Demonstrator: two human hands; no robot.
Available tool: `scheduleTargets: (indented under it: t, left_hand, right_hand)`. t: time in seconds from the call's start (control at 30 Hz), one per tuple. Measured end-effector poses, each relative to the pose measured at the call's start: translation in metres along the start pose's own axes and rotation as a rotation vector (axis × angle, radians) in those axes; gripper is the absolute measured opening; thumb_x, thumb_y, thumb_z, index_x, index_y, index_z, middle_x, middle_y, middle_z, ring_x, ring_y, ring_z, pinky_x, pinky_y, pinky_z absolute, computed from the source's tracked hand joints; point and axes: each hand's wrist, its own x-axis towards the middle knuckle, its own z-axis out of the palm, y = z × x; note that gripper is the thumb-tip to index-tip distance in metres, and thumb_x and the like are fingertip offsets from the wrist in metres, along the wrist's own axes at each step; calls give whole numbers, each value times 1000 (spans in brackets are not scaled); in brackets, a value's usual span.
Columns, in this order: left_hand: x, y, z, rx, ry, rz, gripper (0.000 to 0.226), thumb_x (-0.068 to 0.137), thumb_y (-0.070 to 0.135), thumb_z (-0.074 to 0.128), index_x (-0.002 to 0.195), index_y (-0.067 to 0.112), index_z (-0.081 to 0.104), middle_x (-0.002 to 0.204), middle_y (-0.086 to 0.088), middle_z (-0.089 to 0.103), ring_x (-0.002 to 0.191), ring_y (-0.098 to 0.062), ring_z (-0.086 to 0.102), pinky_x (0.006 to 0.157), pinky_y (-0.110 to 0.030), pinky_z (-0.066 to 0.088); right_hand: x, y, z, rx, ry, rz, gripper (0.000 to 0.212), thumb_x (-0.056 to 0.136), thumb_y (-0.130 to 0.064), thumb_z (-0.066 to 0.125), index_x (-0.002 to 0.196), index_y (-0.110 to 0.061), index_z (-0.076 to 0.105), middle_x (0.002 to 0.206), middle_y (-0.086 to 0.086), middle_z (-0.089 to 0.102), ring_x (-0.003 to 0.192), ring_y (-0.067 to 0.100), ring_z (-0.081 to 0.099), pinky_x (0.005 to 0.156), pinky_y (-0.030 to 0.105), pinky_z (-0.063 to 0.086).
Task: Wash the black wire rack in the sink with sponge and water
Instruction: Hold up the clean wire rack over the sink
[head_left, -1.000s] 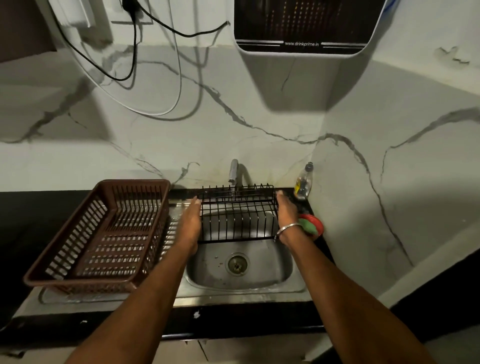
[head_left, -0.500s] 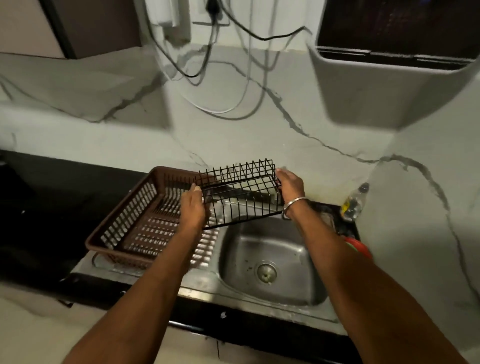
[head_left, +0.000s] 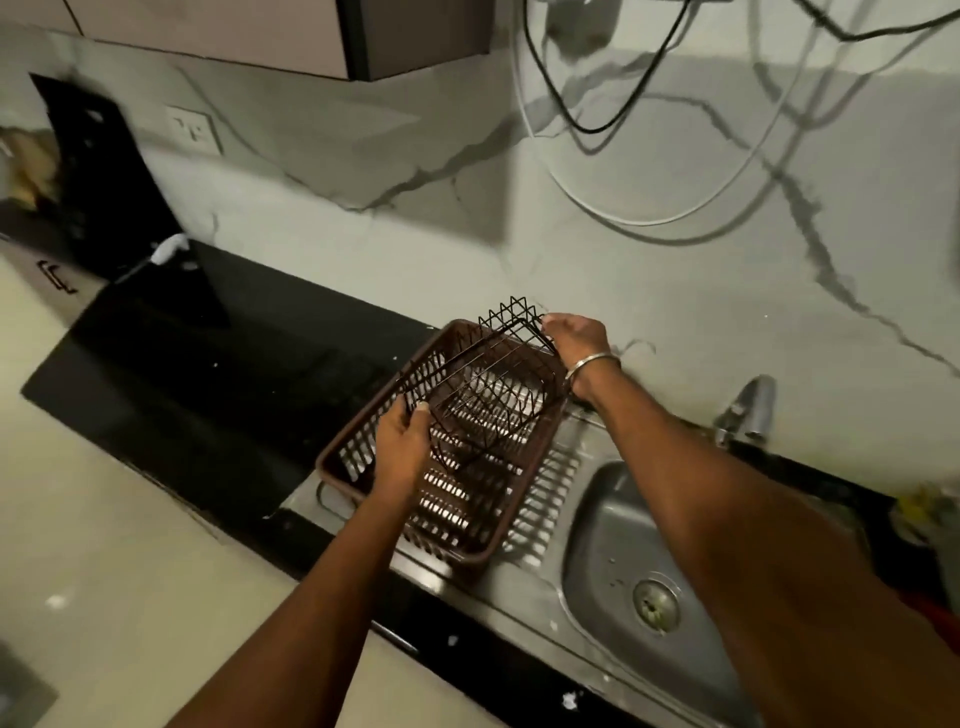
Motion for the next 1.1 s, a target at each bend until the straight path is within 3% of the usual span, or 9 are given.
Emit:
scheduleTargets:
  t: [0.13, 0.27, 0.43, 0.53, 0.6, 0.67, 0.87, 0.97, 1.1]
  left_hand:
    - [-1, 10, -7, -3, 109, 10, 92, 73, 80, 66, 150, 32, 52, 149, -7, 62, 133, -34, 64, 106, -61, 55]
    - [1, 4, -5, 12, 187, -31, 92, 66, 78, 70, 142, 28, 59, 130, -1, 73, 116, -26, 74, 96, -55, 62]
    - [-23, 16, 16, 112, 277, -113, 7, 98, 32, 75, 99, 30, 68, 99, 0, 78, 94, -24, 78, 87, -54, 64]
    - [-20, 1, 18, 195, 308, -187, 9, 97, 29, 77, 100, 28, 69, 101, 3, 77, 93, -21, 76, 90, -49, 64]
    - [-13, -13, 19, 236, 311, -252, 27, 92, 37, 80, 111, 21, 70, 107, 0, 78, 95, -22, 76, 91, -48, 64]
    - [-6, -28, 19, 264, 307, -304, 36, 81, 44, 80, 105, 21, 68, 104, -3, 78, 94, -26, 76, 89, -50, 64]
    - [-1, -33, 30, 394, 299, -414, 14, 88, 14, 75, 96, 9, 65, 97, -18, 74, 90, -37, 75, 74, -45, 65]
    - [1, -34, 31, 422, 311, -445, 6, 96, 6, 68, 97, 3, 63, 94, -18, 72, 81, -31, 72, 70, -42, 65]
    - [3, -35, 34, 340, 305, -463, 7, 99, 6, 67, 102, 0, 65, 89, -16, 66, 66, -23, 58, 53, -32, 48]
  right_hand:
    - [31, 6, 42, -103, -86, 20, 24, 100, -13, 69, 120, -3, 76, 118, 6, 74, 109, 15, 66, 97, 23, 49]
    - [64, 30, 71, -207, -154, 57, 22, 100, -18, 68, 117, -7, 77, 115, 9, 76, 108, 22, 69, 98, 30, 54]
    - [85, 63, 89, -328, -249, 92, 15, 99, -23, 69, 108, -17, 80, 103, 6, 75, 101, 23, 70, 97, 31, 55]
    - [91, 83, 96, -416, -314, 121, 18, 100, -22, 67, 112, -17, 80, 109, 4, 75, 103, 21, 68, 101, 33, 54]
    - [94, 97, 100, -437, -338, 144, 20, 101, -20, 67, 115, -14, 80, 111, 6, 76, 106, 22, 68, 99, 32, 54]
    - [93, 109, 103, -452, -360, 161, 23, 102, -17, 66, 119, -9, 78, 109, 8, 75, 103, 20, 66, 93, 29, 52]
    - [92, 128, 104, -490, -402, 205, 23, 103, -11, 63, 120, -6, 77, 121, 13, 75, 111, 24, 67, 95, 30, 51]
    - [91, 127, 105, -473, -409, 220, 21, 103, -13, 63, 117, -10, 78, 120, 12, 74, 115, 28, 67, 99, 32, 52]
    - [89, 128, 103, -459, -417, 214, 22, 103, -14, 61, 116, -10, 78, 118, 12, 75, 112, 27, 67, 97, 32, 53]
